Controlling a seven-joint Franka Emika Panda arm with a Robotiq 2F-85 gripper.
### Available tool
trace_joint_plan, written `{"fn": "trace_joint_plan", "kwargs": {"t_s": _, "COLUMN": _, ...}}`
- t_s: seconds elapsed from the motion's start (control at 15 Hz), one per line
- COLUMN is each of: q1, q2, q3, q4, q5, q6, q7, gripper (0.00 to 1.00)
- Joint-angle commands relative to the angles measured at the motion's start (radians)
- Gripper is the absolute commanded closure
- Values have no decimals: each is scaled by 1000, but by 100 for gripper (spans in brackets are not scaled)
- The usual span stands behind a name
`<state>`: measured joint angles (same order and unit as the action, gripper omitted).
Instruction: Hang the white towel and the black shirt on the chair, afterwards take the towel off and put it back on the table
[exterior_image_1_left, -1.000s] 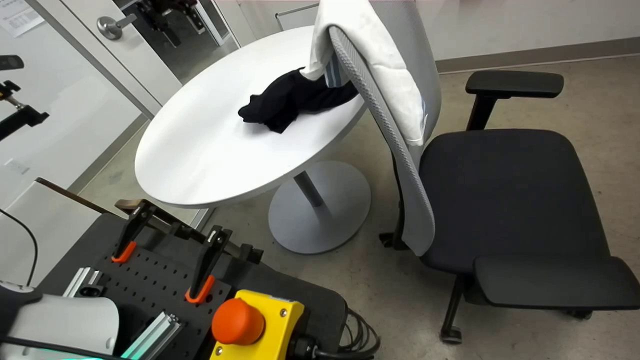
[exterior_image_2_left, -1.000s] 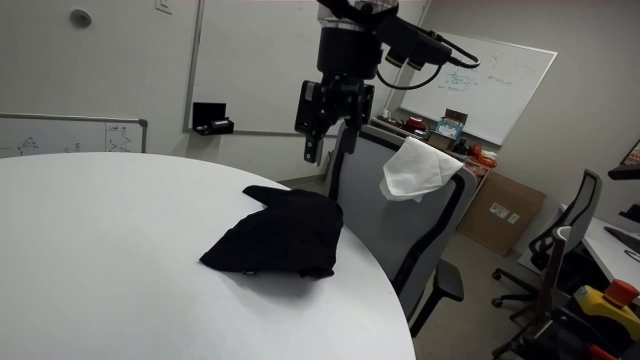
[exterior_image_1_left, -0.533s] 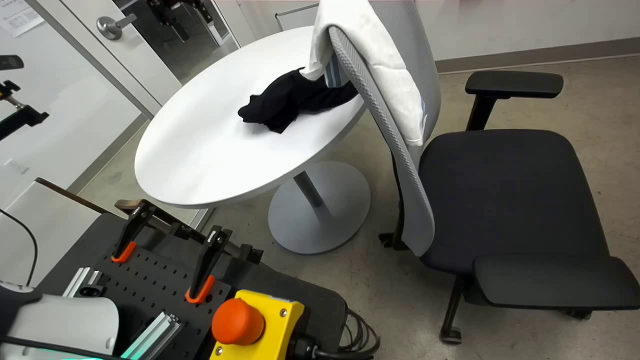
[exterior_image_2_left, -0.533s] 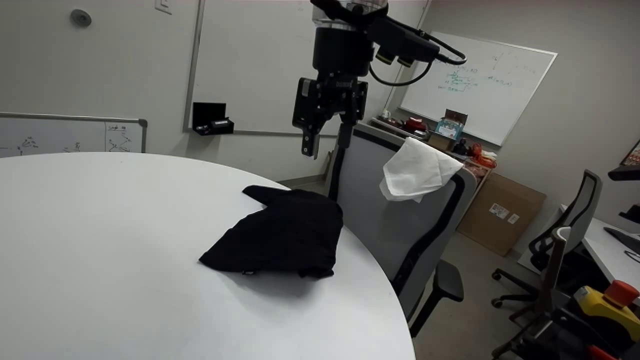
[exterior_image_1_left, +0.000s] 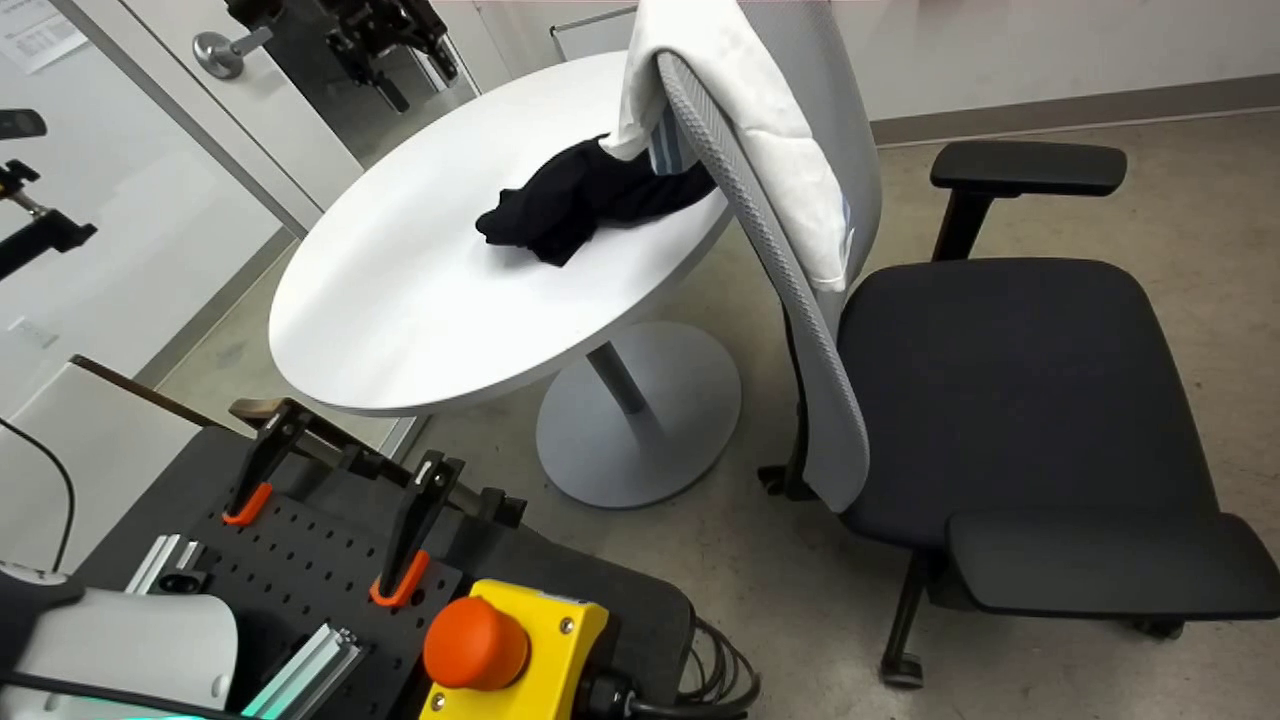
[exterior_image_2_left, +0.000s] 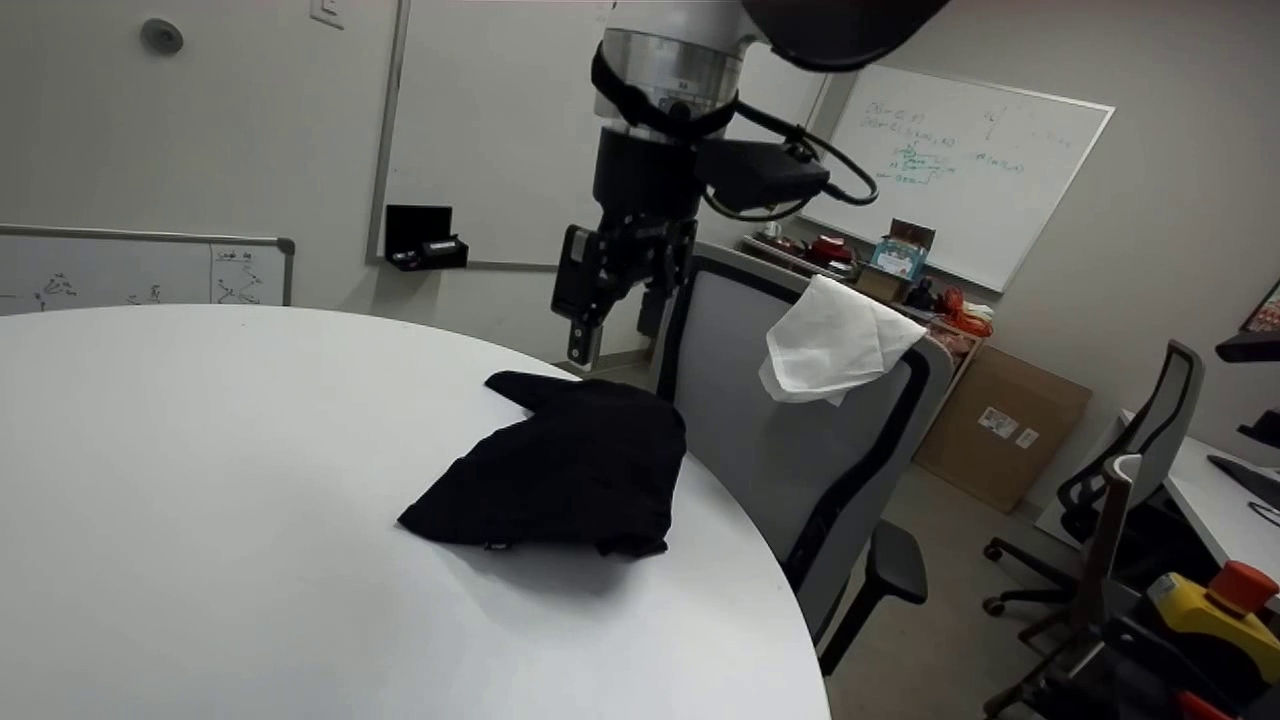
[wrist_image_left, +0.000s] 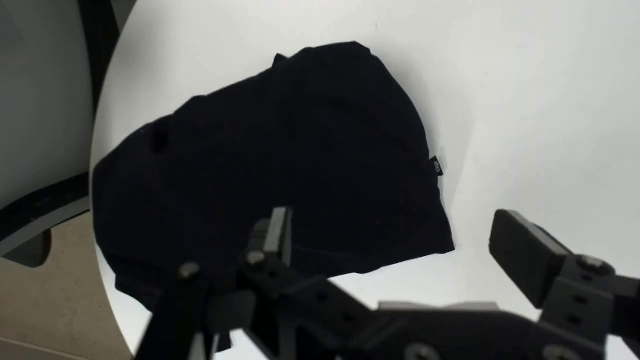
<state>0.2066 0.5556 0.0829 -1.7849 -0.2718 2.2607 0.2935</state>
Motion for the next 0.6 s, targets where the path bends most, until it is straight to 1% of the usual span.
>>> {"fn": "trace_joint_plan", "kwargs": {"t_s": 0.0, "q1": 8, "q2": 86, "q3": -4, "q4": 62, "q5": 2, "q6": 61, "q7": -127, "gripper": 0}}
{"fn": "trace_joint_plan", "kwargs": {"t_s": 0.13, "q1": -5, "q2": 133, "q3": 8, "q4": 109, "q5": 14, "q6": 67, "q7": -225, "gripper": 0}}
{"fn": "trace_joint_plan", "kwargs": {"t_s": 0.27, "q1": -8, "q2": 180, "q3": 11, "q4": 168, "q5": 13, "q6": 48, "q7": -308, "gripper": 0}}
{"fn": "trace_joint_plan", "kwargs": {"t_s": 0.53, "q1": 4, "q2": 275, "q3": 7, "q4": 287, "q5": 3, "q6": 29, "q7": -403, "gripper": 0}}
